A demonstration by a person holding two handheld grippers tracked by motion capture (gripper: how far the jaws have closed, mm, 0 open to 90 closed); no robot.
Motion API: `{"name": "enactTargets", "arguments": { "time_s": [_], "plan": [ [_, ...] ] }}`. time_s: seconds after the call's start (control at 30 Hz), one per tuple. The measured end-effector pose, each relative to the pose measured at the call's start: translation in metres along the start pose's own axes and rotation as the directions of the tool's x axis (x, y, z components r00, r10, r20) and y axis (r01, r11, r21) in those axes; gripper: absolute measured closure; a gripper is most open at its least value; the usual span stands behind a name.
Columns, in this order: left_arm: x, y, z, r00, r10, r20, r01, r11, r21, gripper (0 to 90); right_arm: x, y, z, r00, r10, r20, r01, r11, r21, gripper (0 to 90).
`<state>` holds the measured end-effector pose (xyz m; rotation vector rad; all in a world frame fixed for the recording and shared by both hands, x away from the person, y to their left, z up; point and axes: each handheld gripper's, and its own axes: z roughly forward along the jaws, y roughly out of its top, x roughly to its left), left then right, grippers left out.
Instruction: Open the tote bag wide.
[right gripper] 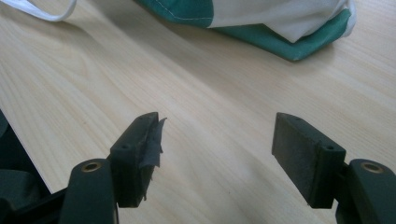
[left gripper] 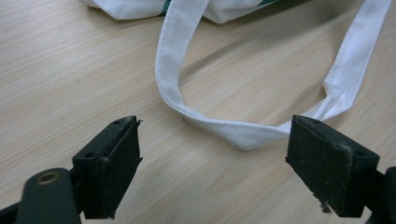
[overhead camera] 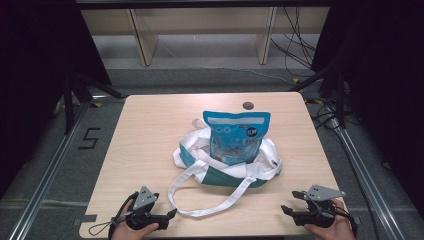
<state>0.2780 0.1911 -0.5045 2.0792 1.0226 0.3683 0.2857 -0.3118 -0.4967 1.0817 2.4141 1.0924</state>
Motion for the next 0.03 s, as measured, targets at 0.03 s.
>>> {"name": "enactTargets", "arguments": {
  "time_s": [0.03],
  "plan": [
    [-0.0006,0.0,0.001,1.0,-0.008,-0.001,0.008,0.9999,-0.012,16.4,-0.0005,-0.0002,0.0002,1.0,-0.003,0.005,0.003,1.0,0.001,33.3]
  ]
}}
